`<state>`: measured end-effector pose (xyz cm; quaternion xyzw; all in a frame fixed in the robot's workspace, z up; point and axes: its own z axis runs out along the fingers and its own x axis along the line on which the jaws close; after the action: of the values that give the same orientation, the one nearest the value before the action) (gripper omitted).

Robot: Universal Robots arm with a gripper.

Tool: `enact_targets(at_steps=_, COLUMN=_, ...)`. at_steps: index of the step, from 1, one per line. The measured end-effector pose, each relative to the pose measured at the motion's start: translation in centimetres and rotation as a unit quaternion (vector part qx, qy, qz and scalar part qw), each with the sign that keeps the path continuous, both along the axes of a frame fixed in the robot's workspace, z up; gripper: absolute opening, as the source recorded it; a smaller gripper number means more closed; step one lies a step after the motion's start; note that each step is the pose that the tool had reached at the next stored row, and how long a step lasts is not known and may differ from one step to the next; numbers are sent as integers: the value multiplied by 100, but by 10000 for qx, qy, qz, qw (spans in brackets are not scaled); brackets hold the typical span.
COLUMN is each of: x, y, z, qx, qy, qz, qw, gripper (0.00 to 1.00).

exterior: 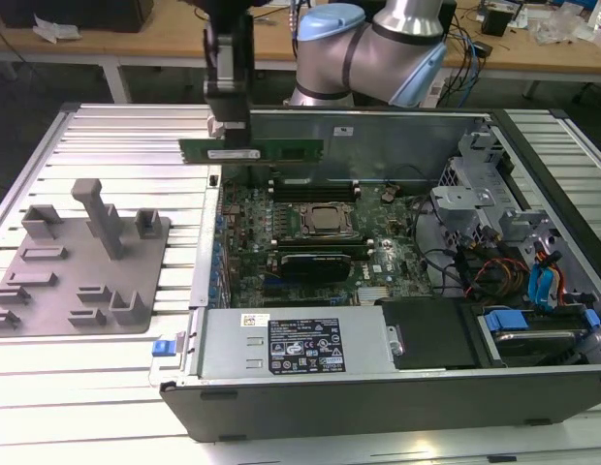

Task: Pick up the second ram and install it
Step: 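Pick up the second ram and move it above second insertion slot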

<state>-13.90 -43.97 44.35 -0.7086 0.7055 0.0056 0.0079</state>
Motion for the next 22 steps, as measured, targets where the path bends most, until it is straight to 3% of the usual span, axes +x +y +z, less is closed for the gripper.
enact_targets(at_steps=2, x=142, y=18, z=-66, qx=0, qy=1, qz=0, qw=10000, gripper=9)
enact_targets(at_steps=4, x=215, y=44, z=-110, qx=-1, qy=2, qz=-2, qw=10000, gripper=9)
enact_targets(at_steps=7, x=367, y=129, z=-214, qx=0, qy=10, qz=-5, qw=10000, gripper=9)
enact_targets(at_steps=12, x=622, y=224, z=-362, qx=1, qy=13, qz=-14, qw=10000, gripper=9)
enact_targets(at_steps=15, x=797, y=318, z=-476, qx=0, qy=15, qz=-16, qw=10000, gripper=9)
enact_targets(at_steps=18, x=873, y=374, z=-579, qx=1, qy=14, qz=-17, qw=10000, gripper=9)
enact_targets(at_steps=22, x=916, y=387, z=-685, qx=0, qy=15, qz=-17, qw=10000, gripper=9)
